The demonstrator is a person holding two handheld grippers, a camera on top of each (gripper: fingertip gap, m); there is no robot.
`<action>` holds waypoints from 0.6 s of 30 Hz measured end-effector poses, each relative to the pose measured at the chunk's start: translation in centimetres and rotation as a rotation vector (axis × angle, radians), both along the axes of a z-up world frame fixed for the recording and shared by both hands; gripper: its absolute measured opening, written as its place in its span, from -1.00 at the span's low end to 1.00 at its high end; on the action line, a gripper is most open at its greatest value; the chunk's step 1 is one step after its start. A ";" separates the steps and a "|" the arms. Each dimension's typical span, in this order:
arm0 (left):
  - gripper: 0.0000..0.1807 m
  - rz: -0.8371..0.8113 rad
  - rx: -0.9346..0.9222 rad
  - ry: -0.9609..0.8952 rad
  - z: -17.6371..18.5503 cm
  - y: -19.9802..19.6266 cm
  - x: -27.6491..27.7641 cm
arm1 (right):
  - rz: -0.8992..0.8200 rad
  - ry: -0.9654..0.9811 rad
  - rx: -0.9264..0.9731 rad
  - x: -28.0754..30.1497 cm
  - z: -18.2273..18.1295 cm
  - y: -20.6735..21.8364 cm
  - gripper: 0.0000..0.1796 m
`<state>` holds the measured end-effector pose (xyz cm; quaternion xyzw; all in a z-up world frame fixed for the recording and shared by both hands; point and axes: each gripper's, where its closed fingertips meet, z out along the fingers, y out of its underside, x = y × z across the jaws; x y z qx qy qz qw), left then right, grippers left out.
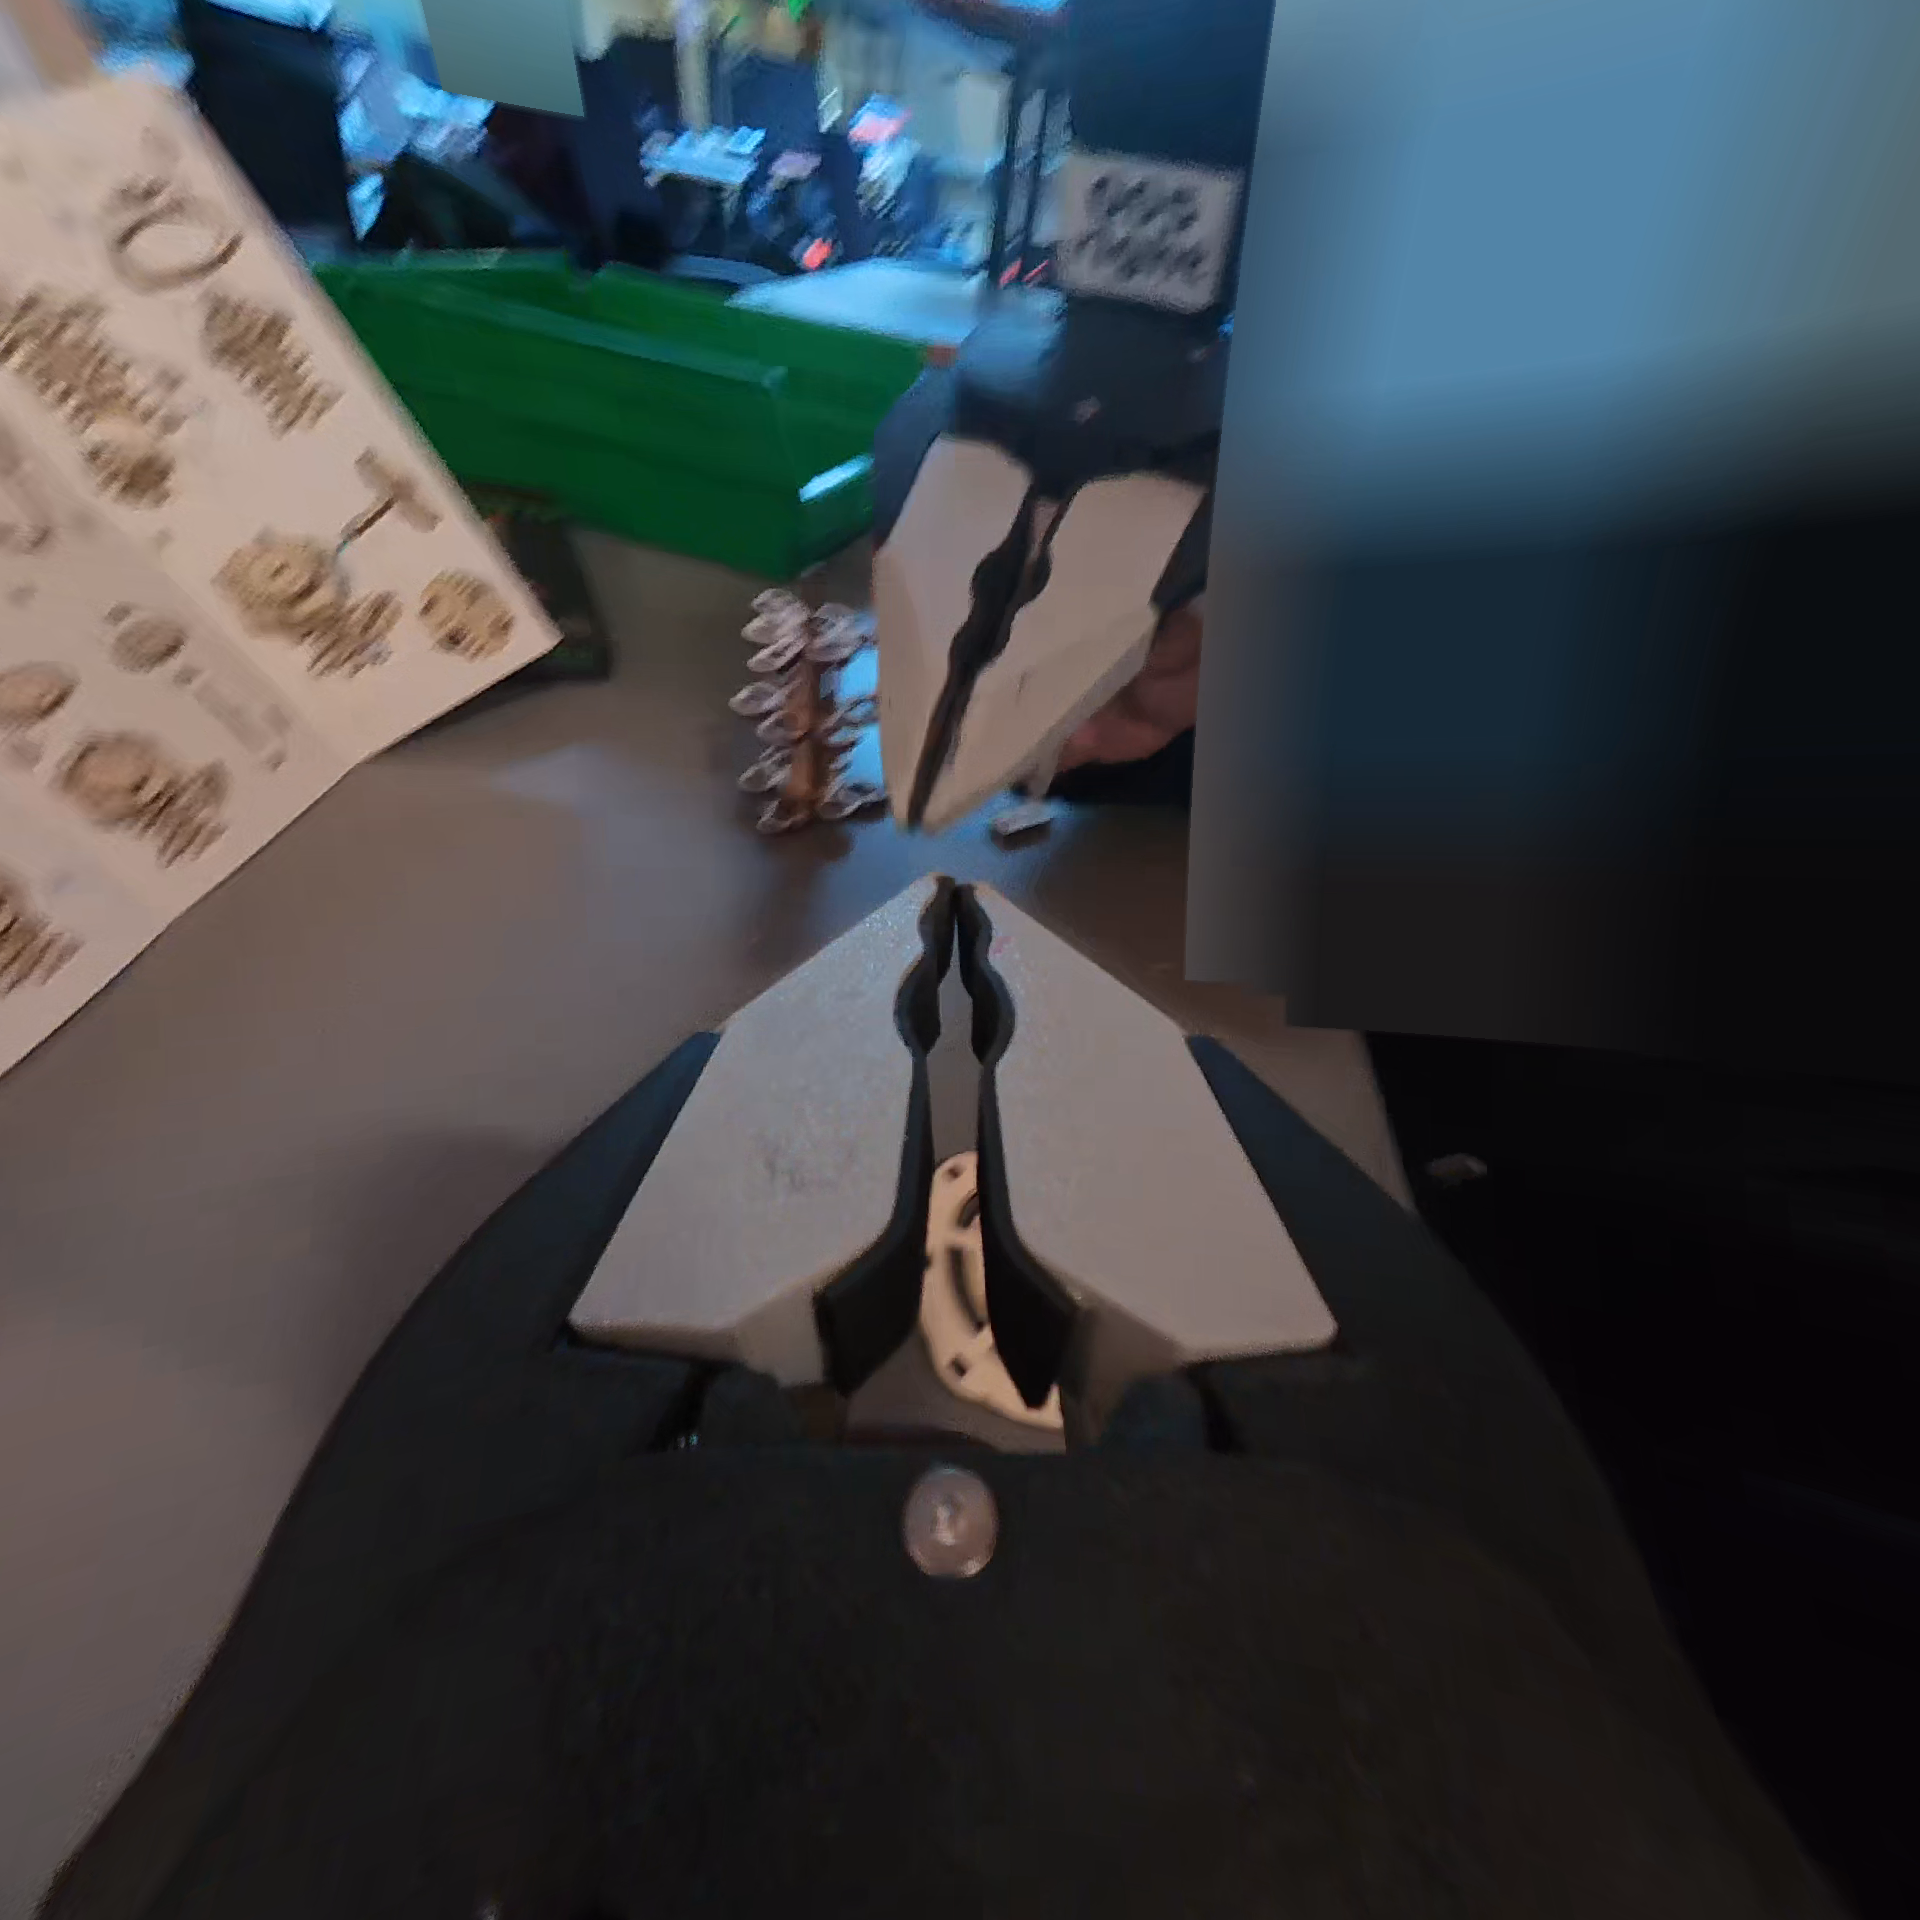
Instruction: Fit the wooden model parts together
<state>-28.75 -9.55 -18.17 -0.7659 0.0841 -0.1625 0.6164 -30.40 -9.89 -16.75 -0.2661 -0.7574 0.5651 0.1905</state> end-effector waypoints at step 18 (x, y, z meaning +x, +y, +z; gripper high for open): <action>-1.00 0.002 -0.189 0.041 -3.2 -0.2 -0.2 | 0.030 -0.270 0.427 9.0 -9.9 1.2 -0.85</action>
